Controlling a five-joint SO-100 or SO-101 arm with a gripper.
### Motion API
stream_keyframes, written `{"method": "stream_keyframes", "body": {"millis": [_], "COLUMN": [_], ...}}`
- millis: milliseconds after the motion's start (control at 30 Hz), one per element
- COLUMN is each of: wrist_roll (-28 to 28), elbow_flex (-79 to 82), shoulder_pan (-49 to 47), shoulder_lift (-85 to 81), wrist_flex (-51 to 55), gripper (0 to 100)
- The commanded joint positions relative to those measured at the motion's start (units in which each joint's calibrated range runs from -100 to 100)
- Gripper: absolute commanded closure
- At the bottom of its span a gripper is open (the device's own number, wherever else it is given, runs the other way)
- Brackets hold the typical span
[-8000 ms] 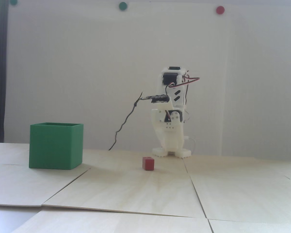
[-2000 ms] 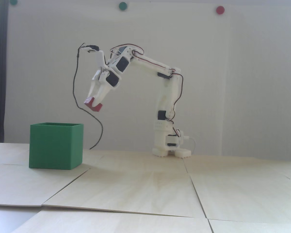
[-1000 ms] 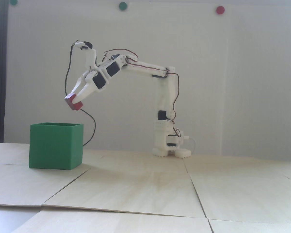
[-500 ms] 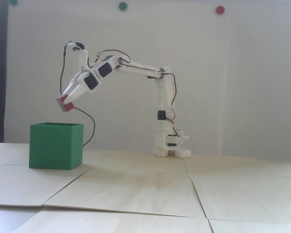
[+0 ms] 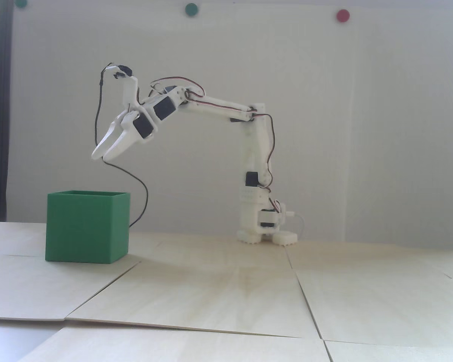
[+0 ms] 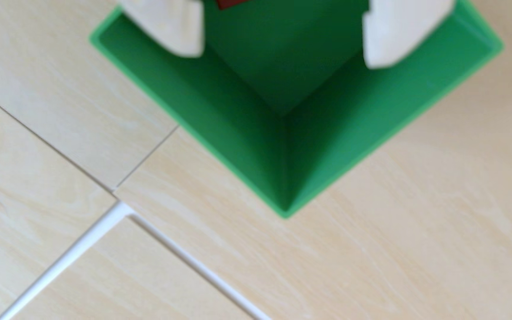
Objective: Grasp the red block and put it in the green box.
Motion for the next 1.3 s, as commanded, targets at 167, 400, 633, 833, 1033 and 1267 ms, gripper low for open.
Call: {"method": "stream_keyframes", "body": {"millis": [167,400,633,833,1033,1267], "wrist_roll": [-4.7,-9.7,-13.0,-13.2,-13.2,-13.1], "elbow_flex": [2.7,20.3,51.1,75.7,91.3,103.4], "shoulder_pan": [-6.2,-16.6,-25.8,-30.9,-32.4,-32.5], "shoulder_lift": [-20.7,-38.6,-56.4,-70.8,-81.4,-91.1], "wrist_flex": [12.9,25.0,17.3,13.1,13.2,16.9], "gripper": [96,98,98,98,98,98]}}
